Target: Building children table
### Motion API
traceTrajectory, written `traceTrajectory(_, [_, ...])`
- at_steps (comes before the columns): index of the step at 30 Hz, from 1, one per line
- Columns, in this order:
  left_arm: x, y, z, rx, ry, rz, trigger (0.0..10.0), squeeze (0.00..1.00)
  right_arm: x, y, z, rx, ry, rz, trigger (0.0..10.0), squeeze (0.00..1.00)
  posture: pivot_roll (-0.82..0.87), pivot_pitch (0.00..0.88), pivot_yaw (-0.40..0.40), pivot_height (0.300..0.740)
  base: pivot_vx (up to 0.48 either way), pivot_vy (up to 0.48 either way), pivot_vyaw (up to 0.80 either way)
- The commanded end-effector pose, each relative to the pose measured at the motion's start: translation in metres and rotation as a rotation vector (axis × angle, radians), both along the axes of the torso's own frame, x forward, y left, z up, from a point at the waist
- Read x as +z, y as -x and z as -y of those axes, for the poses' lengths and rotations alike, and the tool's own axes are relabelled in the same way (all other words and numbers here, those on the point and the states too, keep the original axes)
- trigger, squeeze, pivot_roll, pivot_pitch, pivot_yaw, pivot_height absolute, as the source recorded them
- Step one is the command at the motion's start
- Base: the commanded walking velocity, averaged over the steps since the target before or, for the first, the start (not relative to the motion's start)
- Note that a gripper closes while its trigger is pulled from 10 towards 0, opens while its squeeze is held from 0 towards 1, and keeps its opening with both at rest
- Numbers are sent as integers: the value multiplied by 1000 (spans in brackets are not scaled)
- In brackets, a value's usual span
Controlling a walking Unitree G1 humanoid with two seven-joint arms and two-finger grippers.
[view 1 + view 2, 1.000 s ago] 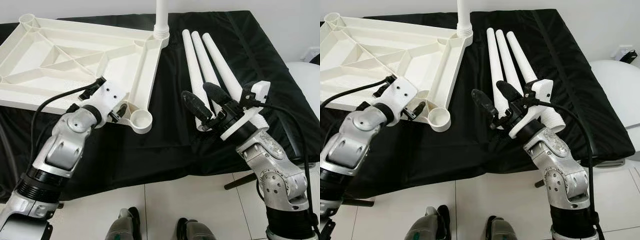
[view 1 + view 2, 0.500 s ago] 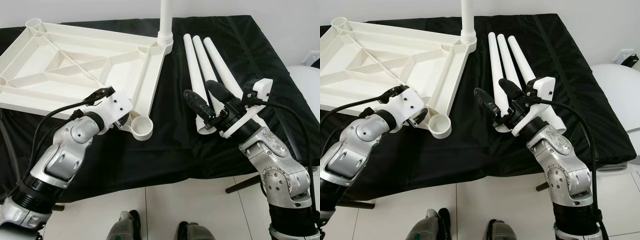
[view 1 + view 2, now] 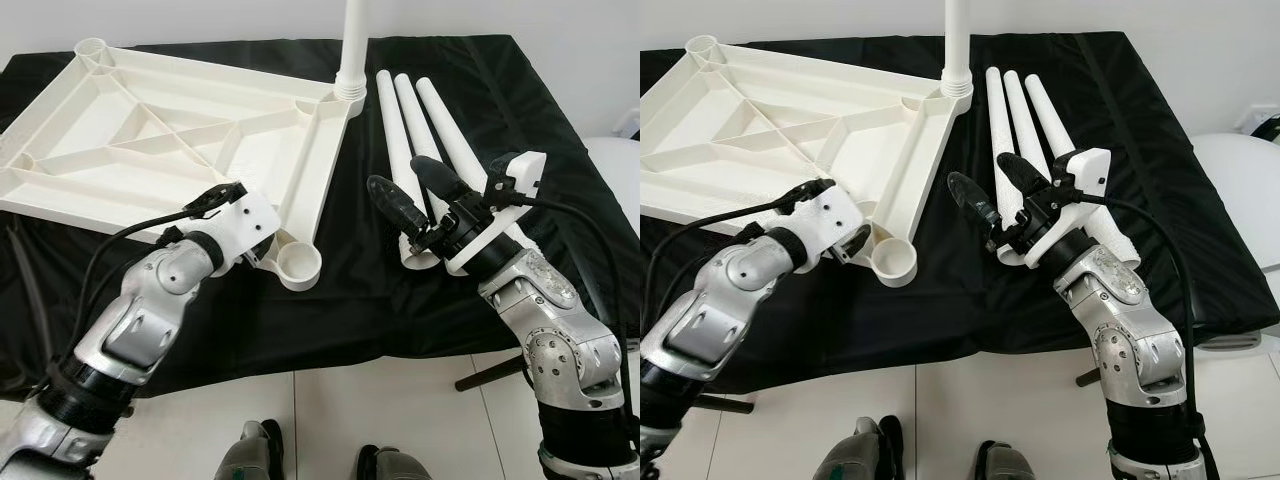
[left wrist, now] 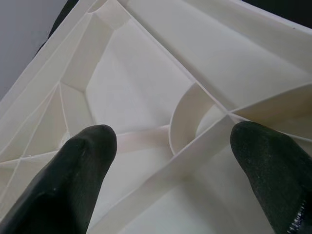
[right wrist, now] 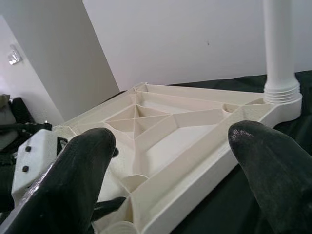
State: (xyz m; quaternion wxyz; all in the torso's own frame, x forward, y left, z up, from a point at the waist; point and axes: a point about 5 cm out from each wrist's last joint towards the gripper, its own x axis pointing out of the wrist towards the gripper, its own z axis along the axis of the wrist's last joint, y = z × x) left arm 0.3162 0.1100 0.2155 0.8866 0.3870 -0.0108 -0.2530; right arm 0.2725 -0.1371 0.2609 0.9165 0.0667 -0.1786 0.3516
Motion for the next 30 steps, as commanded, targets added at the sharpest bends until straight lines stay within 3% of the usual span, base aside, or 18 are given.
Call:
traceTrajectory(1, [-20, 3, 10, -63, -18, -137, 10000, 0, 1, 1, 1, -4, -8, 12, 10000, 0, -4, 227, 21, 740, 0, 0, 0])
traceTrajectory(7, [-18, -5, 15, 38, 57, -145, 10000, 0, 1, 2, 1, -12, -16, 10, 10000, 0, -12, 226, 26, 740, 0, 0, 0])
traceTrajectory(13, [-16, -9, 12, 72, 58, -136, 10000, 0, 0, 3, 2, -18, -15, 10, 10000, 0, -14, 225, 28, 740, 0, 0, 0])
traceTrajectory(15, [-14, -10, 9, 68, 43, -133, 10000, 0, 0, 3, 3, -23, -13, 10, 10000, 0, -15, 226, 28, 740, 0, 0, 0])
traceTrajectory(18, [-8, -10, -10, 73, -19, -140, 10000, 0, -1, 2, 5, -38, -2, 9, 10000, 0, -10, 225, 26, 740, 0, 0, 0])
traceTrajectory(22, [-1, -5, -15, 41, -52, -151, 10000, 0, -2, 1, 6, -40, 1, 7, 10000, 0, -5, 223, 22, 740, 0, 0, 0])
traceTrajectory(25, [16, 2, -15, -17, -50, -147, 10000, 0, -2, -2, 5, -37, 1, 6, 10000, 0, 3, 220, 17, 740, 0, 0, 0])
traceTrajectory(30, [48, 4, -17, -56, 49, -84, 10000, 0, -3, -8, 3, -40, 4, 3, 10000, 0, 10, 209, 5, 740, 0, 0, 0])
